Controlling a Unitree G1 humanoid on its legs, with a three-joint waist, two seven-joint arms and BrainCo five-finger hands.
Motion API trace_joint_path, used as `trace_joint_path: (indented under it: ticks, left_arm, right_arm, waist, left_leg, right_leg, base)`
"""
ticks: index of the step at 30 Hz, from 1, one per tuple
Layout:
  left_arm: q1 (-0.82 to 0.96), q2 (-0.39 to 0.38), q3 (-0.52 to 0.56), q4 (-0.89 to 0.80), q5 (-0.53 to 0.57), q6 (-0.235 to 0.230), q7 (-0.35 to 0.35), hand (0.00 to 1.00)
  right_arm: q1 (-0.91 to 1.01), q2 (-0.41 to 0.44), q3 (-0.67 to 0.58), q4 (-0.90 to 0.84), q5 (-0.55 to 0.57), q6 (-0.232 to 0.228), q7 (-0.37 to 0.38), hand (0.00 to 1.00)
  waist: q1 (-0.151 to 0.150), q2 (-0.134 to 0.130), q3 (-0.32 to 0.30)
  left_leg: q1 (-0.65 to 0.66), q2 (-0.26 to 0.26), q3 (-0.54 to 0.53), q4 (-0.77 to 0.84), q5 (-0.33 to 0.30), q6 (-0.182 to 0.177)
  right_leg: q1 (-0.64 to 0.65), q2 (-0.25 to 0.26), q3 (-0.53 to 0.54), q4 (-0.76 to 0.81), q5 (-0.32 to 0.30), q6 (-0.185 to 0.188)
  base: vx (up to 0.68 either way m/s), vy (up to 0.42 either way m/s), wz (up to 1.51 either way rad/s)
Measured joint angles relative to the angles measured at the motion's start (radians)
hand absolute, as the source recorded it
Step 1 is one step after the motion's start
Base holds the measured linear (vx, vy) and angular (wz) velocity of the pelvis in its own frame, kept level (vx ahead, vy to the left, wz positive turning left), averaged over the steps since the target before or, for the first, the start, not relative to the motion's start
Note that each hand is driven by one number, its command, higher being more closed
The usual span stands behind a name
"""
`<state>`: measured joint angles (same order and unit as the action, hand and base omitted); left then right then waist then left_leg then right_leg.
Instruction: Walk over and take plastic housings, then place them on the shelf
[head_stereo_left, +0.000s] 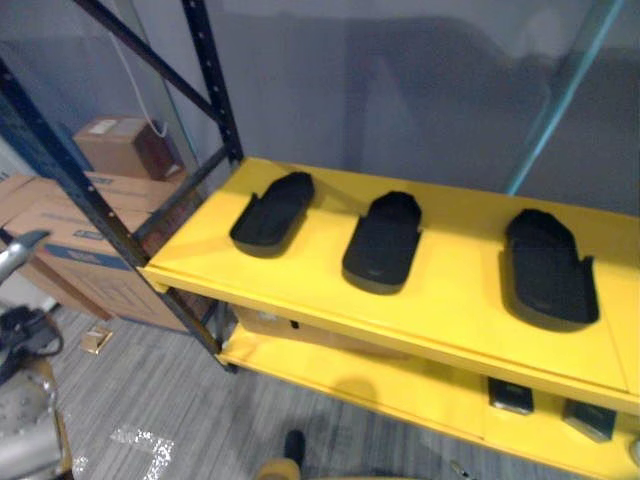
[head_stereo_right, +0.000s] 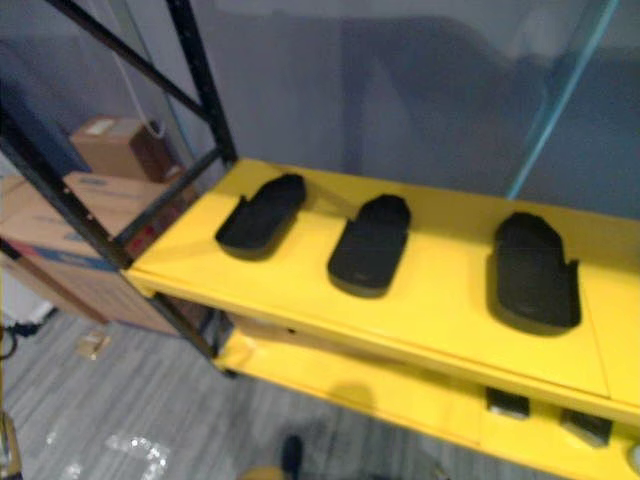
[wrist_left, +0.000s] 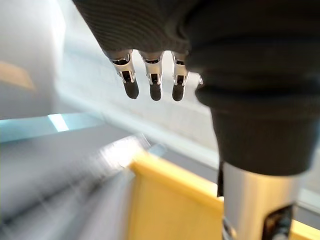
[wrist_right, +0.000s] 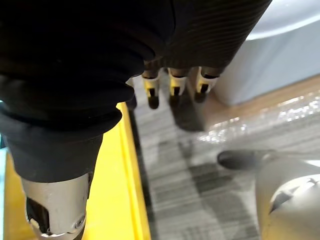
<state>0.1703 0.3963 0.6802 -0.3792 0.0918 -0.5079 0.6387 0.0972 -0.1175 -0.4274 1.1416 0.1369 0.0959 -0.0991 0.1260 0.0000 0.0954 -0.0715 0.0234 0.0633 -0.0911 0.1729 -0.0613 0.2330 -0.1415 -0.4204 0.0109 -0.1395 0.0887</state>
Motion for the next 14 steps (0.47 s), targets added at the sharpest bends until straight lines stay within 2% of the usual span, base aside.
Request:
trace_joint_path:
  ticks: [2, 4, 5, 7, 9, 10, 11, 14]
  left_arm:
    - [0.042, -0.041, 0.022, 0.104, -0.019, 0.053, 0.039, 0.0]
    - [0.046, -0.059, 0.01, 0.219, -0.047, 0.088, 0.034, 0.0]
    - [0.051, -0.073, 0.003, 0.341, -0.089, 0.121, 0.013, 0.0]
    - [0.056, -0.1, -0.005, 0.451, -0.133, 0.142, -0.003, 0.0]
    - [0.067, -0.137, -0.045, 0.592, -0.203, 0.159, -0.052, 0.0]
    - [0.068, -0.158, -0.079, 0.687, -0.244, 0.171, -0.083, 0.0]
    - [0.068, -0.172, -0.093, 0.729, -0.251, 0.179, -0.098, 0.0]
    - [0.092, -0.231, -0.224, 0.903, -0.28, 0.194, -0.168, 0.0]
  right_arm:
    - [-0.017, -0.001, 0.0, 0.005, 0.008, 0.008, -0.006, 0.0]
    - [-0.024, 0.0, 0.001, -0.017, 0.009, 0.019, -0.006, 0.0]
    - [-0.024, 0.003, 0.011, -0.04, 0.016, 0.02, -0.005, 0.0]
    - [-0.023, 0.007, 0.022, -0.059, 0.018, 0.024, -0.004, 0.0]
    - [-0.023, 0.012, 0.022, -0.071, 0.029, 0.032, -0.004, 0.0]
    - [-0.024, 0.017, 0.022, -0.073, 0.038, 0.033, -0.003, 0.0]
    - [-0.025, 0.02, 0.022, -0.073, 0.038, 0.034, -0.002, 0.0]
    - [-0.032, 0.04, 0.022, -0.073, 0.043, 0.036, 0.013, 0.0]
  waist:
    - [0.008, -0.01, -0.006]
    - [0.007, -0.008, 0.0]
    - [0.005, -0.008, 0.002]
    - [0.002, -0.014, 0.006]
    - [-0.001, -0.026, 0.014]
    - [-0.004, -0.034, 0.023]
    - [-0.005, -0.039, 0.031]
    - [-0.013, -0.065, 0.057]
  left_leg:
    - [0.002, -0.011, -0.003, 0.0, -0.001, 0.005]
    - [0.008, -0.016, -0.013, 0.0, -0.004, 0.009]
    - [0.013, -0.018, -0.017, 0.0, -0.005, 0.01]
    - [0.018, -0.018, -0.015, 0.0, -0.006, 0.012]
    - [0.021, -0.018, -0.014, 0.0, -0.008, 0.014]
    - [0.024, -0.018, -0.013, 0.0, -0.01, 0.013]
    - [0.029, -0.017, -0.012, 0.0, -0.012, 0.011]
    - [0.043, -0.016, -0.004, 0.0, -0.02, 0.008]
  right_leg:
    - [0.001, -0.012, -0.006, 0.013, -0.007, 0.008]
    - [0.012, -0.015, -0.018, 0.014, -0.014, 0.001]
    - [0.018, -0.016, -0.02, 0.016, -0.019, -0.001]
    - [0.022, -0.015, -0.02, 0.016, -0.022, -0.001]
    - [0.025, -0.015, -0.021, 0.016, -0.028, 0.0]
    - [0.028, -0.016, -0.02, 0.016, -0.03, 0.001]
    - [0.031, -0.016, -0.02, 0.016, -0.032, 0.002]
    - [0.042, -0.019, -0.016, 0.017, -0.036, 0.001]
  base:
    - [0.04, 0.034, 0.09]
    - [0.02, 0.009, 0.13]
    - [0.01, -0.005, 0.08]
    - [0.0, 0.0, 0.0]
    - [0.04, -0.021, -0.01]
    - [0.04, -0.029, -0.03]
    - [0.05, -0.046, -0.08]
    - [0.05, -0.04, -0.06]
